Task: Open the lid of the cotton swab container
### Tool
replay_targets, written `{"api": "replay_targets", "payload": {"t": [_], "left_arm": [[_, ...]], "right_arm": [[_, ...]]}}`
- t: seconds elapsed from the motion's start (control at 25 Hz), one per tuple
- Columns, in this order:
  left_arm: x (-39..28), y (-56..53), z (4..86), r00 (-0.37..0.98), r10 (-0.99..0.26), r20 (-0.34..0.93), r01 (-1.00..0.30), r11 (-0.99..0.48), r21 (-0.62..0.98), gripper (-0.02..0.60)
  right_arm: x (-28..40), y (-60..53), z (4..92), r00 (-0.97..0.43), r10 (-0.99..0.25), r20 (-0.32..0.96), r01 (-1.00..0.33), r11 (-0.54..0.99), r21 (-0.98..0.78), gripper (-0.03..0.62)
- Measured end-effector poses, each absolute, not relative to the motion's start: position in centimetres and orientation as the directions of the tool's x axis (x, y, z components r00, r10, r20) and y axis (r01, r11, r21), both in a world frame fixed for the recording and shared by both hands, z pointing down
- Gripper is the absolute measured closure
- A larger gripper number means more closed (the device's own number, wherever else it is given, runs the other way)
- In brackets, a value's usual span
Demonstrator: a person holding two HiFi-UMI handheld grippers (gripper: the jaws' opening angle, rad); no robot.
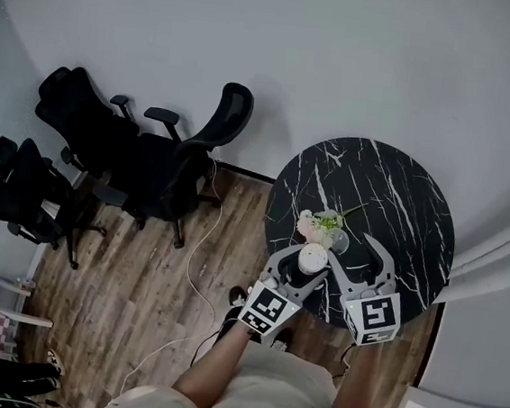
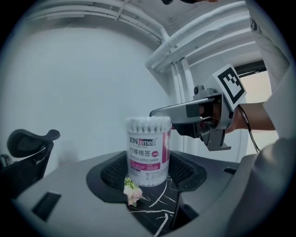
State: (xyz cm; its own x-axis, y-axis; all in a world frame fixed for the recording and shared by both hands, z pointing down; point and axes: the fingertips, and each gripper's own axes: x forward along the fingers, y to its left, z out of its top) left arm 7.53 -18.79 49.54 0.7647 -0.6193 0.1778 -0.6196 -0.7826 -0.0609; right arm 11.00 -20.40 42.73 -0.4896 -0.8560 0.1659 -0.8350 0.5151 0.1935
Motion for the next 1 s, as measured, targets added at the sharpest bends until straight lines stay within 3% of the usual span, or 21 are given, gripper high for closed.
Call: {"api": "replay_targets", "payload": {"t": [0.44, 1.0], "left_arm": [[7.0, -19.7, 49.8, 0.735, -0.649, 0.195, -0.651, -0.756, -0.062, 0.313], [3.4, -22.0, 51.1, 0.613, -0.754, 0.235, -0.776, -0.631, -0.001, 0.313]], "right_arm": [[11.3, -20.4, 41.8, -0.529, -0.845, 0.077, -0.845, 0.533, 0.052, 0.301], [12.8, -20.8, 47.8, -0.516, -0.84, 0.17, -0.857, 0.506, -0.1, 0.301]]}}
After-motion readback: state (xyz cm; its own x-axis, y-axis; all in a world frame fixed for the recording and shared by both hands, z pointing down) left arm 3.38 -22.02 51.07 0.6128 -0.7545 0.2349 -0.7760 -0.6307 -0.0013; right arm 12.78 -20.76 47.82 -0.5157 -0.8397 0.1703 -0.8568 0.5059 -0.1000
